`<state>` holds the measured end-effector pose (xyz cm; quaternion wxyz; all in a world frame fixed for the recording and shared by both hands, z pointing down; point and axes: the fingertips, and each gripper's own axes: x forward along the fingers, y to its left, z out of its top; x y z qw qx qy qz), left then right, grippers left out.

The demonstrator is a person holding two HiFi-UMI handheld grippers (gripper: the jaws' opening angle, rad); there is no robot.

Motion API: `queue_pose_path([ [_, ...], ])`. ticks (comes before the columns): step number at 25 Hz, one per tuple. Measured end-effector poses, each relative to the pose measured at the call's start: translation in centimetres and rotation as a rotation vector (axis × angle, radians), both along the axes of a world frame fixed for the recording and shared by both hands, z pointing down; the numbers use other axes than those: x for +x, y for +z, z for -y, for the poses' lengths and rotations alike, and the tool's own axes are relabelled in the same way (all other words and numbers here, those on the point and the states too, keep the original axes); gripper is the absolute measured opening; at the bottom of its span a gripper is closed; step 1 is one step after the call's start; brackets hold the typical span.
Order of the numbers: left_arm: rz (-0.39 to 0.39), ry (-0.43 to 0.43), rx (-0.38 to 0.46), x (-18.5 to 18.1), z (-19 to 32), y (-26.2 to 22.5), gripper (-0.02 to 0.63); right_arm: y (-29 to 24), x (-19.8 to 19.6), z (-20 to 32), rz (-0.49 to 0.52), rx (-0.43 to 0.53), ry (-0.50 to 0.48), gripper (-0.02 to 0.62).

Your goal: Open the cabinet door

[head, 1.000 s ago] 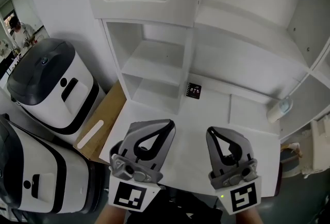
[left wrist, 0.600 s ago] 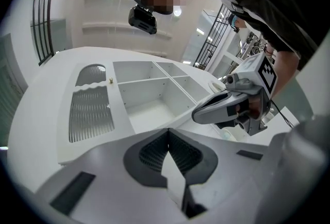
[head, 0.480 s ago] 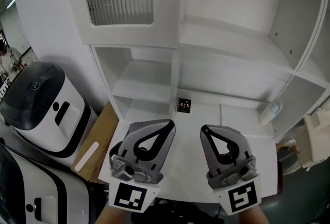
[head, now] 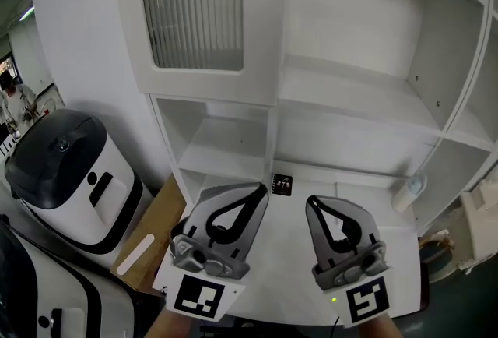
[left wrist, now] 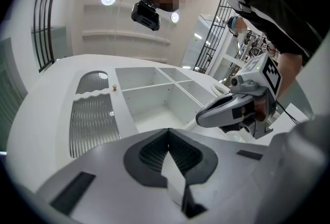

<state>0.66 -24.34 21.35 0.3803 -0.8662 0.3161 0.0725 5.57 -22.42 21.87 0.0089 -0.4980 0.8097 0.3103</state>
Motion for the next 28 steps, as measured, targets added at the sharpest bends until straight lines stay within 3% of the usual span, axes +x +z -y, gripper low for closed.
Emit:
queue_pose_path([
  [12,-0.019,-0.003,0.048,0.1,1.5,-3.4,0.0,-5.2,0.3,1.6,0.034,0.107,-0.019,0.0],
  [28,-0.047,0.001,0.138,-0.1,3.1,-9.9,0.0,-11.6,-1.0,2.6,-0.05,0.234,-0.044,0.0],
])
